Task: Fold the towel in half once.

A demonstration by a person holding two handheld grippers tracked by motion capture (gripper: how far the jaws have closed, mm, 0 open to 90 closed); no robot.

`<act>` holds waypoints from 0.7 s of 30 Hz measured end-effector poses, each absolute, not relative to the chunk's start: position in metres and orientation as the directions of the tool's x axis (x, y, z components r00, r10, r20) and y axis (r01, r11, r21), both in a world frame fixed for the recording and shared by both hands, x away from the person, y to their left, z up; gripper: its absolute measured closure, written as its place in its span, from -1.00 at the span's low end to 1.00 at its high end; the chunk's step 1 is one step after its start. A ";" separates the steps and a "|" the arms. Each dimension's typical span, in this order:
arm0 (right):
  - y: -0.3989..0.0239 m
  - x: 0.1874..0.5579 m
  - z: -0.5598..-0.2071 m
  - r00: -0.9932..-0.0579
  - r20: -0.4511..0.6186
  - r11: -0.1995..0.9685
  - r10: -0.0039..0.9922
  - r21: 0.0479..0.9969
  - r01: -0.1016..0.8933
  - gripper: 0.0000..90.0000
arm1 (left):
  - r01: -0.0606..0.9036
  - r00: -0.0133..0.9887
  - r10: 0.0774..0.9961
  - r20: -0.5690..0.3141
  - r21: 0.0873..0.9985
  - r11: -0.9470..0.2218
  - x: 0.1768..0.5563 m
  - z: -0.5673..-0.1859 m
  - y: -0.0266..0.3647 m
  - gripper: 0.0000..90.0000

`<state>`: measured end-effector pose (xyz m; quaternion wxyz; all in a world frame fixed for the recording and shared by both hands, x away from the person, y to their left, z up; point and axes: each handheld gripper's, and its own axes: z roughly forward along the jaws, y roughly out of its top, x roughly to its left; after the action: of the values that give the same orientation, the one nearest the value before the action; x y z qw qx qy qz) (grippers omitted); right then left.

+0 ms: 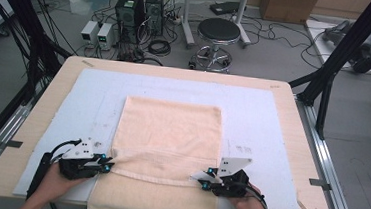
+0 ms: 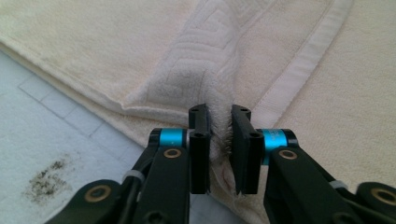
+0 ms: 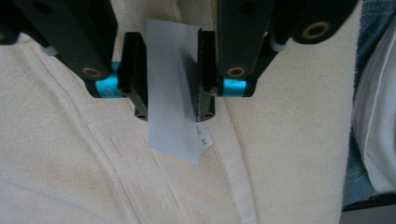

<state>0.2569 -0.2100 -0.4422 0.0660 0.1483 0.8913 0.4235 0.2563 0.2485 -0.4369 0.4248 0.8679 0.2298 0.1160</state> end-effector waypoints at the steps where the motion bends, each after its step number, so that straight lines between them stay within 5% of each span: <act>1: -0.211 0.257 -0.442 -0.948 0.000 0.599 0.318 0.775 0.201 0.73 | 0.304 0.866 0.501 0.001 0.794 -0.526 0.256 -0.436 0.249 0.79; 6: -0.214 0.257 -0.437 -0.952 0.020 0.583 0.305 0.787 0.203 0.88 | 0.321 0.856 0.516 -0.036 0.819 -0.476 0.253 -0.431 0.255 0.81; 21: -0.215 0.224 -0.404 -0.979 -0.018 0.565 0.205 0.819 0.103 0.90 | 0.318 0.868 0.493 -0.061 0.830 -0.457 0.221 -0.414 0.267 0.84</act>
<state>0.2237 -0.2152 -0.4038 0.0556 0.0873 0.8828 0.4581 0.2209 0.2666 -0.4137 0.4628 0.8484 0.2391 0.0945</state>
